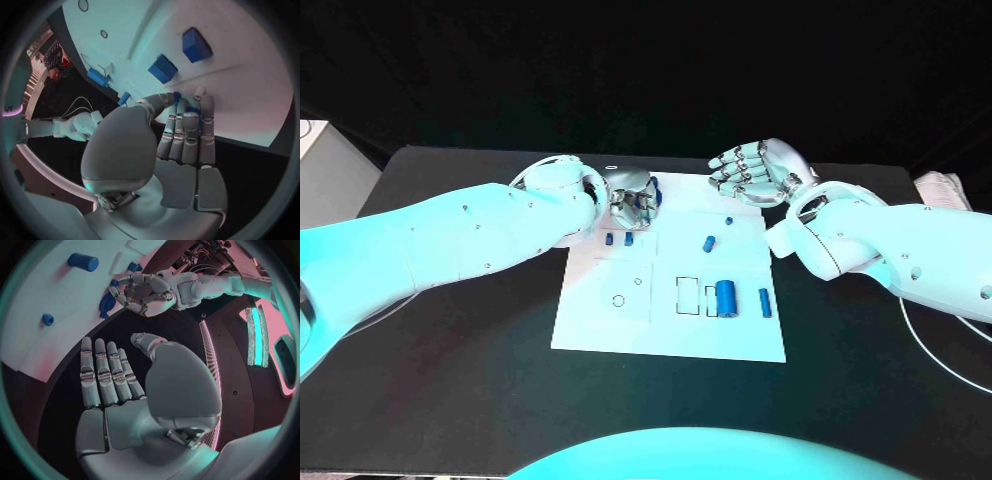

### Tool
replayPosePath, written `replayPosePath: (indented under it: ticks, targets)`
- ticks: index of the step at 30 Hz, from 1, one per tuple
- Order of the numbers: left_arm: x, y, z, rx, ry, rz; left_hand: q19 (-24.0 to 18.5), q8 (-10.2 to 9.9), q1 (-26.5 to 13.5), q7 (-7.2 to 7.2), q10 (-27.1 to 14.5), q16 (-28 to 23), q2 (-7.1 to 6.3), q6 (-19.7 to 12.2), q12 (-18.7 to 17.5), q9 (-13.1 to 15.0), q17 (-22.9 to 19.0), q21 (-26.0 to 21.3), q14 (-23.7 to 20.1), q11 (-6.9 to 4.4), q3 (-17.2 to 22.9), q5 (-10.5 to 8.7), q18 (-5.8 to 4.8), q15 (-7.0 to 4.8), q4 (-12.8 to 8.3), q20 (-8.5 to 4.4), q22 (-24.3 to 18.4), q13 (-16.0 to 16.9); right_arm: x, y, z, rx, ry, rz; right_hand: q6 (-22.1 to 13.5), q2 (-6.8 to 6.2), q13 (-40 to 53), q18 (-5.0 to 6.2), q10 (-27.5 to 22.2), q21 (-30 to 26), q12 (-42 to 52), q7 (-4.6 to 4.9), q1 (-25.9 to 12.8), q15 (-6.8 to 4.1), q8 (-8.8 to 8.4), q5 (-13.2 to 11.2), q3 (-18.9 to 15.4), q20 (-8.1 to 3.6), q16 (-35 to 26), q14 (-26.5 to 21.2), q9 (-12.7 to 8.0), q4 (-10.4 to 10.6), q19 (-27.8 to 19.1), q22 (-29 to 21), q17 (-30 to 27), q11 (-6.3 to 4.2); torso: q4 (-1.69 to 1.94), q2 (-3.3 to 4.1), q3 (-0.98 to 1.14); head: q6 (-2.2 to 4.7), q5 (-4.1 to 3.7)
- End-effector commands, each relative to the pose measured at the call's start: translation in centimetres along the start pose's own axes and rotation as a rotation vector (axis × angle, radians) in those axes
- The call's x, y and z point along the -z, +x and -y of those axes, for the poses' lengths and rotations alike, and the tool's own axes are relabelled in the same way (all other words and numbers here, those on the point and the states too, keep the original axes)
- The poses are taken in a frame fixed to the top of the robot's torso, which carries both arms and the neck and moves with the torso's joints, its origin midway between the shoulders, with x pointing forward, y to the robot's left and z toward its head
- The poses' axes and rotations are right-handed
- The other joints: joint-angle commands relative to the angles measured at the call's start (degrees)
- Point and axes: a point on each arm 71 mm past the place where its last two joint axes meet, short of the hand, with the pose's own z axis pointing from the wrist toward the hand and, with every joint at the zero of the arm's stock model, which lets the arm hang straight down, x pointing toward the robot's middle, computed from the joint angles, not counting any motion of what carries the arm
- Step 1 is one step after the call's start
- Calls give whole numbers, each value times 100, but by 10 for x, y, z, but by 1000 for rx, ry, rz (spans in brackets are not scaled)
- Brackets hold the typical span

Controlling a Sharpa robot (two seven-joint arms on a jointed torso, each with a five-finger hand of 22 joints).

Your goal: Assemble the parts on the task board

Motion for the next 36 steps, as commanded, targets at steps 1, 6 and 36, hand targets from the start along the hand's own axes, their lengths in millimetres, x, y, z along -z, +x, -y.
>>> replayPosePath:
  ticks: [1, 6, 36]
  targets:
    - [0, 17, -2, -34, -12, -78, -41, -39, -35, 2, -53, 19, -36, -32, -39, -9, -8, 35, -48, 0, -2, -16, 74, 0, -47, -15, 9, -13, 0, 1, -1, 0, -9, -12, 15, 57, -5, 81, 10, 2, -27, 232, -15, 41, -35, 30, 17, 11, -19, 15, -9, -24, -9, -5, -4, 20, 0, -1, -1, -4, -3]
    - [1, 18, -1, -43, -12, -81, -46, -50, -30, 6, -60, 21, -49, -39, -38, -12, -10, 37, -52, 3, -1, -13, 75, 3, -62, -13, 11, -11, 0, 1, -1, -1, -9, -13, 15, 57, -5, 81, 10, 2, -27, 232, -15, 41, -35, 30, 17, 11, -19, 15, -9, -24, -9, -5, -4, 20, 3, 0, 0, -9, -8]
    - [9, 7, -1, -29, 62, 101, 298, 4, -17, -75, 675, 411, 205, 652, 98, 143, 1091, 500, 900, -231, 233, -6, 38, -209, -350, -182, 391, 212, 0, 1, -1, -1, -7, -18, 15, 57, -5, 81, 10, 2, -27, 232, -15, 41, -35, 30, 17, 11, -19, 15, -9, -24, -9, -5, -4, 20, 4, -5, -5, 41, -3]
